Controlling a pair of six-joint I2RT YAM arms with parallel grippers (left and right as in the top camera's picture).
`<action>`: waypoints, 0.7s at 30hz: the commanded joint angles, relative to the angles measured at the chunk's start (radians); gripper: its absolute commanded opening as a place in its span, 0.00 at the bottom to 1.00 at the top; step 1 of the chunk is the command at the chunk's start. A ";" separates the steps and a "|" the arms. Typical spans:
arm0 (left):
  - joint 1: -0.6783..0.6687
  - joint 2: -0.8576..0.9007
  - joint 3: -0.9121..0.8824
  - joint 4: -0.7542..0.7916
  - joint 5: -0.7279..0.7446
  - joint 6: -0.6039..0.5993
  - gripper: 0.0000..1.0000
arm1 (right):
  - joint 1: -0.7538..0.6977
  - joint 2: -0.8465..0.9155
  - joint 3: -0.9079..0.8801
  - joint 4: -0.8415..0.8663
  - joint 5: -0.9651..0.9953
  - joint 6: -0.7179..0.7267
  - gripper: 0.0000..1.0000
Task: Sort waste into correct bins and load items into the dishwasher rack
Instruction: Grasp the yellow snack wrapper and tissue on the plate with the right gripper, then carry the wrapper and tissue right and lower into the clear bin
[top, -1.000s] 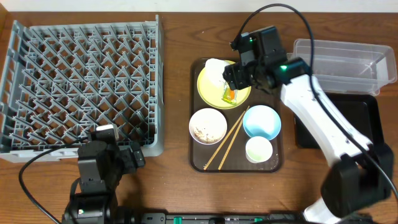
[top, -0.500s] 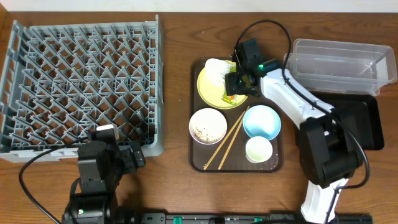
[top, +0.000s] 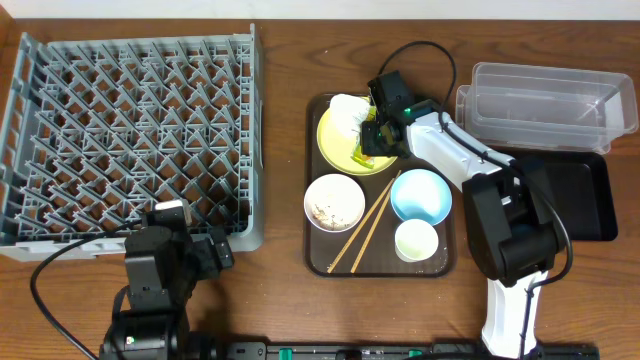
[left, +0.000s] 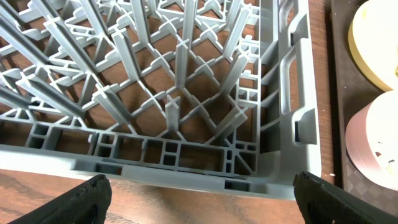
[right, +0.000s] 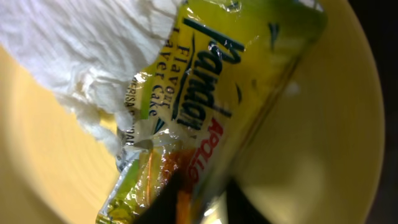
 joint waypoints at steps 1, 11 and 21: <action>-0.004 -0.002 0.017 0.000 0.005 0.009 0.96 | 0.014 0.022 0.010 0.004 -0.001 0.024 0.01; -0.004 -0.002 0.017 0.001 0.006 0.009 0.96 | -0.046 -0.186 0.026 -0.031 0.003 -0.064 0.01; -0.004 -0.002 0.017 0.004 0.005 0.009 0.96 | -0.220 -0.435 0.026 -0.085 0.274 -0.123 0.01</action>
